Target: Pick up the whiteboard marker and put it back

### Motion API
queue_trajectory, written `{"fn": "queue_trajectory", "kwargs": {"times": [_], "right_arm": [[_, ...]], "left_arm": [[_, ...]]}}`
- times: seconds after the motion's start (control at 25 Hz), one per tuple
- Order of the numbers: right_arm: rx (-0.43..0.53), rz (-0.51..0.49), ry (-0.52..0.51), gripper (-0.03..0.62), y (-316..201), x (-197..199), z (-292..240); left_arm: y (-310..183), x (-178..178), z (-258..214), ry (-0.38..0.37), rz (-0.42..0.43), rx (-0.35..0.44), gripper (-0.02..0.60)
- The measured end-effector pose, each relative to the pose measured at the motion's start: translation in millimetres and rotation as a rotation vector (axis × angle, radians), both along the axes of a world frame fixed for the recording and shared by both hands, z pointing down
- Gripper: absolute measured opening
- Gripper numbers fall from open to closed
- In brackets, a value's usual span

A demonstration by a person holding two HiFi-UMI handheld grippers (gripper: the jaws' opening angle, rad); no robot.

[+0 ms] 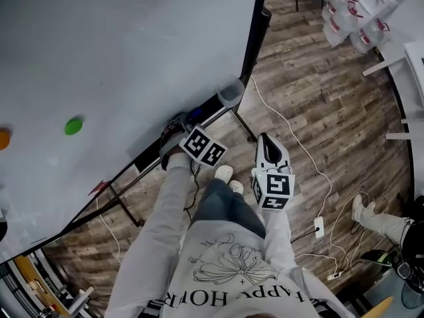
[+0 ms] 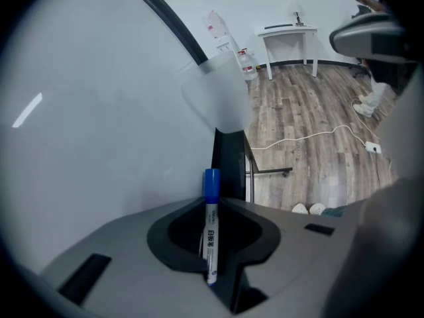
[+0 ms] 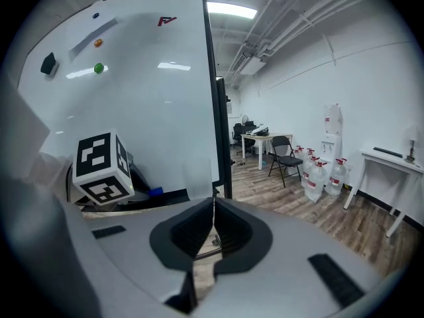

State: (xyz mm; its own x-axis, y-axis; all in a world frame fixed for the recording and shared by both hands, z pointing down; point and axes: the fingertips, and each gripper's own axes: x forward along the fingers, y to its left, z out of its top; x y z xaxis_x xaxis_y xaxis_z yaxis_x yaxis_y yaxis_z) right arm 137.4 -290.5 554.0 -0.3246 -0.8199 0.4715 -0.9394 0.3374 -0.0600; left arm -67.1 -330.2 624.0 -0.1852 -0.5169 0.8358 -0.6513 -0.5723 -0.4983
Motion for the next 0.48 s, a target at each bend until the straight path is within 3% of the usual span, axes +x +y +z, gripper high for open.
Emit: {"fn": "queue_trajectory", "kwargs": {"times": [0.48], "right_arm": [[0.058,-0.027,-0.003,0.005,-4,-11,-24]], "left_arm": [[8,7,-45,0.116,-0.031,0.103,0.058]]}}
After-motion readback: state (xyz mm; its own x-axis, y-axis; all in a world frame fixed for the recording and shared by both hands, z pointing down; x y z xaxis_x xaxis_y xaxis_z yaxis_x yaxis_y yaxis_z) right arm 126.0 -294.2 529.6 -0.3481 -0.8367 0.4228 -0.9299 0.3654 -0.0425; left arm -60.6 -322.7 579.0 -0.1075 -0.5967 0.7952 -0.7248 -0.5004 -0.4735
